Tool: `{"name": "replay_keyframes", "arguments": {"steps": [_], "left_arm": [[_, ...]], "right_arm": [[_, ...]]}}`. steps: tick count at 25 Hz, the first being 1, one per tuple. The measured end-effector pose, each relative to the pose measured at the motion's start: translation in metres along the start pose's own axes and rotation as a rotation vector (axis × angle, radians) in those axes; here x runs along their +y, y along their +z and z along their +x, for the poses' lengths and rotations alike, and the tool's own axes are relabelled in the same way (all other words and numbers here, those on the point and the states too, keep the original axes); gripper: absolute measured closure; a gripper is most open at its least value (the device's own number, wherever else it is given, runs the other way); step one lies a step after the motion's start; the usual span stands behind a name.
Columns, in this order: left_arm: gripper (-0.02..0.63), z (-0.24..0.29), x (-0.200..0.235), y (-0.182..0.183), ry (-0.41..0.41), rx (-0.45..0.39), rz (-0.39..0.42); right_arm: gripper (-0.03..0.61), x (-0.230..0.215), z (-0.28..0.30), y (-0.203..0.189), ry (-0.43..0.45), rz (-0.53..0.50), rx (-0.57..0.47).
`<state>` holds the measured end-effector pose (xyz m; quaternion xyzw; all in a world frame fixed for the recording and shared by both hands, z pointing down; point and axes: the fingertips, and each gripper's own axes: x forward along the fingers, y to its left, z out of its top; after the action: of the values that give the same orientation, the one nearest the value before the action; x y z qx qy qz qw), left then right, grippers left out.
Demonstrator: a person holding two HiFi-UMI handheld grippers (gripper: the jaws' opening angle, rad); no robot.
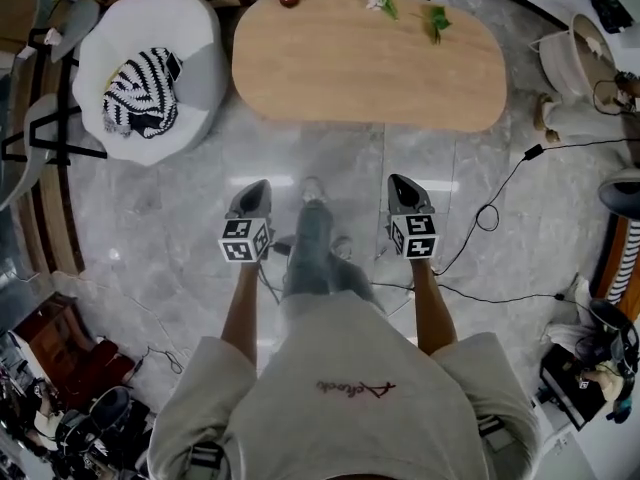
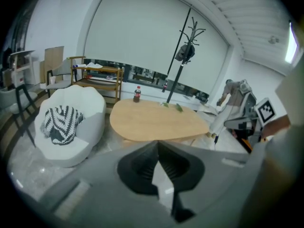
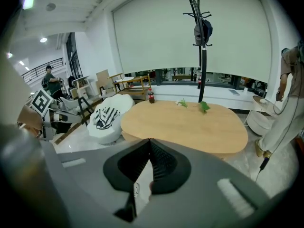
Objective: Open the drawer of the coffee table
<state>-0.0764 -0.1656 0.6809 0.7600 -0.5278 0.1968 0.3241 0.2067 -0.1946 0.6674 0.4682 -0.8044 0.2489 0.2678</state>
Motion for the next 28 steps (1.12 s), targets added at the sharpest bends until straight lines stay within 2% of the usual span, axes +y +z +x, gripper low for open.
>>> {"name": "replay_keyframes", "arguments": {"steps": [6, 12, 22, 28], "left_arm": [[0.614, 0.026, 0.032, -0.045, 0.025, 0.000, -0.021], [0.614, 0.080, 0.079, -0.089, 0.049, -0.031, -0.014], [0.614, 0.183, 0.161, -0.166, 0.085, -0.096, 0.019], [0.614, 0.235, 0.197, -0.204, 0.094, -0.150, 0.067]], "right_arm": [[0.574, -0.007, 0.038, -0.037, -0.005, -0.009, 0.006], [0.574, -0.026, 0.103, -0.082, -0.021, -0.022, -0.015], [0.574, -0.068, 0.222, -0.170, -0.043, -0.060, -0.057], [0.574, -0.095, 0.273, -0.211, -0.056, -0.084, -0.129]]}}
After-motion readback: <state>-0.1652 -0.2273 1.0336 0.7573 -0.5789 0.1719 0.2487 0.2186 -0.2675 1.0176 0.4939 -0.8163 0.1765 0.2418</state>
